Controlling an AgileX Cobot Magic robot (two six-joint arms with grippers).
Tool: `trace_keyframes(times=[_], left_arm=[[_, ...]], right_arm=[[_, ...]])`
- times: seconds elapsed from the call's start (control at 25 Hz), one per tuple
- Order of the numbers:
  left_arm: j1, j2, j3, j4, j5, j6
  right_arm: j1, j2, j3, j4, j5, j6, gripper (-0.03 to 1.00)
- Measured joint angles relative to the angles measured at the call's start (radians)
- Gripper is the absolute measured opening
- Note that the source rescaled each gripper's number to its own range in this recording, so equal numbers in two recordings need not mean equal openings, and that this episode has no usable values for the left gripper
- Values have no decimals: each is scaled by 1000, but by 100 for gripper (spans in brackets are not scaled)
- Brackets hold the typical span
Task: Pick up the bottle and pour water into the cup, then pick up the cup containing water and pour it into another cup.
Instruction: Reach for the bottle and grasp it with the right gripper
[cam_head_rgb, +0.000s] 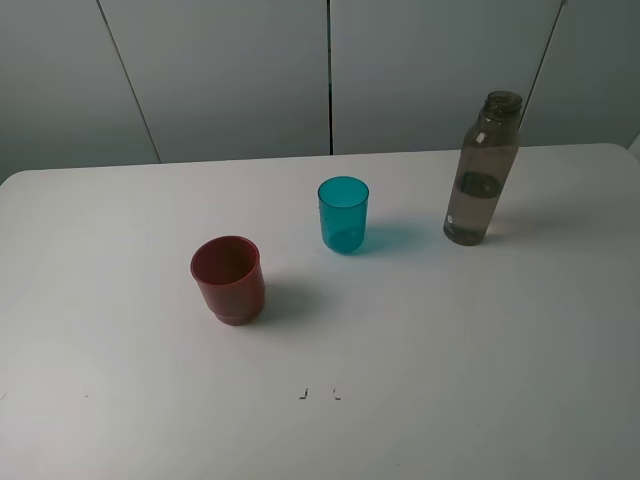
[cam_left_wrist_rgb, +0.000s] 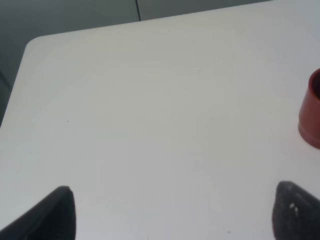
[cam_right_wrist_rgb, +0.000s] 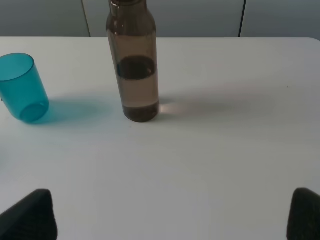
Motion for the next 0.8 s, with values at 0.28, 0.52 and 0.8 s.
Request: trace_keyframes(times=[0.28,0.52,0.8], left_arm=[[0,0,0,0,0,0],[0,0,0,0,0,0],[0,0,0,0,0,0]], right_arm=[[0,0,0,0,0,0,100],[0,0,0,0,0,0,100],[0,0,0,0,0,0,100]])
